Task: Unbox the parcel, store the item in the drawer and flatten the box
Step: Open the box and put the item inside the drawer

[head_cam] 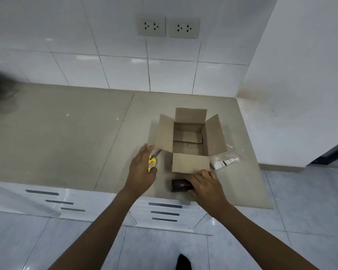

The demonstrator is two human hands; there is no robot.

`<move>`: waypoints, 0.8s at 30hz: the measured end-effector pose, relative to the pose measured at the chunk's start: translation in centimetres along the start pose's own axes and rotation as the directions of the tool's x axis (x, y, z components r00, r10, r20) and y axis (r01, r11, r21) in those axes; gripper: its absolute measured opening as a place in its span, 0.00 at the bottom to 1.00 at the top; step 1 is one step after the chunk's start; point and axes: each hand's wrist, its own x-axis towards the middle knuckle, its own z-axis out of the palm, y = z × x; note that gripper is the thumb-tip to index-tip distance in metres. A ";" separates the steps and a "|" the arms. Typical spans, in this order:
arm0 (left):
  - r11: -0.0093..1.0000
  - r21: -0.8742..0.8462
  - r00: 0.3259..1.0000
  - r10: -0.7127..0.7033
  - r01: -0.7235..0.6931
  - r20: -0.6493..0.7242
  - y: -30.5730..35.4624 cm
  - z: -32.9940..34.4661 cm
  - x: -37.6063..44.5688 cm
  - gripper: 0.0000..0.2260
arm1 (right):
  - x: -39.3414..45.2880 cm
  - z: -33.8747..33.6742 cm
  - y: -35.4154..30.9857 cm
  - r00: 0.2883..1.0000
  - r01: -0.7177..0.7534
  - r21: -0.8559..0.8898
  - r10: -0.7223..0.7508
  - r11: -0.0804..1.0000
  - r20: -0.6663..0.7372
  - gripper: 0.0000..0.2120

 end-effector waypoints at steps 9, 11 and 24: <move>0.500 -0.757 0.640 -0.755 0.421 -0.143 0.3 1.7 -8.1 0.05 | 1.1 1.7 -1.5 0.990 -0.108 -0.103 0.116 0.989 0.080 0.17; 0.450 -0.756 0.597 -0.796 0.476 -0.098 -0.3 2.8 -9.1 0.05 | 1.9 1.8 -1.2 0.988 -0.113 -0.116 0.124 0.987 0.094 0.18; -0.191 -0.723 0.235 -0.865 0.664 0.444 -3.5 8.0 -8.7 0.10 | 2.7 4.0 -1.3 0.964 -0.261 0.037 0.258 0.965 0.063 0.15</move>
